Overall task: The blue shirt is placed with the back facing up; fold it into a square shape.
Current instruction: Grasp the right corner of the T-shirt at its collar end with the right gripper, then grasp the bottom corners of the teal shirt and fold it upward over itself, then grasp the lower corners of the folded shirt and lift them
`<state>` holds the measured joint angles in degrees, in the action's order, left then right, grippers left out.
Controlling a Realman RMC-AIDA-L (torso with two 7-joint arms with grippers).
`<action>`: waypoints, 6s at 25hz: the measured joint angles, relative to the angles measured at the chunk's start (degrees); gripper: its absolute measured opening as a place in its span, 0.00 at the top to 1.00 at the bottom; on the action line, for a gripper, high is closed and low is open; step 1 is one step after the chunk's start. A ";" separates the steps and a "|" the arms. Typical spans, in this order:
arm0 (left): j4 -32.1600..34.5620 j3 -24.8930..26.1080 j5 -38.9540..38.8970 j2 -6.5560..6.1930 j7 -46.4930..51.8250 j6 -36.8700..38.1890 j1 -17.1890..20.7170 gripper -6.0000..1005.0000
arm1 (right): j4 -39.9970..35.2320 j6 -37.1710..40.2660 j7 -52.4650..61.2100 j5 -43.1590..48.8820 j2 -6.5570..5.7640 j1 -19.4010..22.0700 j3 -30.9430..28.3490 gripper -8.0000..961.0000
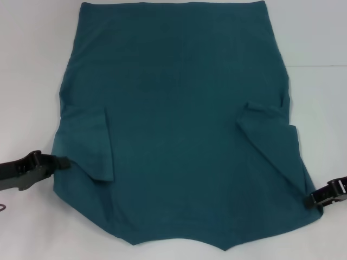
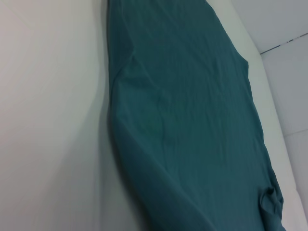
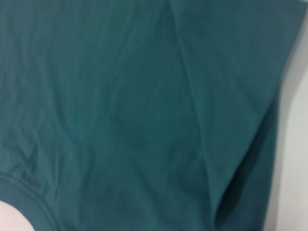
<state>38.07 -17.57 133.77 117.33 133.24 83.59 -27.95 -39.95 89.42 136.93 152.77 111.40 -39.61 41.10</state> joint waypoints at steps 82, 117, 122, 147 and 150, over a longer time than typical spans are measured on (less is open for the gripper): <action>-8.66 -20.25 -1.90 0.66 8.43 -41.55 -21.11 0.96 | 8.35 -40.92 -4.92 -22.77 1.73 -7.01 -2.95 0.91; 9.25 -26.03 -5.32 3.39 18.46 -41.92 -6.89 0.57 | 4.30 -32.05 0.81 -26.90 -1.98 -3.46 -1.31 0.58; 11.03 -25.57 -10.67 2.09 15.21 -33.05 -1.89 0.46 | 3.51 -16.75 -7.96 -38.63 -3.19 4.82 -4.15 0.48; -6.24 -20.65 -14.98 1.14 -13.83 -31.36 -4.90 0.06 | 5.24 -6.50 -23.40 -43.53 -1.10 14.72 -8.65 0.04; -6.91 -21.94 -14.96 1.14 -13.83 -32.18 -5.21 0.06 | 5.25 -6.83 -23.42 -43.61 -1.03 14.94 -8.81 0.04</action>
<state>31.16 -39.52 118.81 118.48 119.41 51.41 -33.16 -34.70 82.59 113.52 109.17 110.37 -24.67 32.29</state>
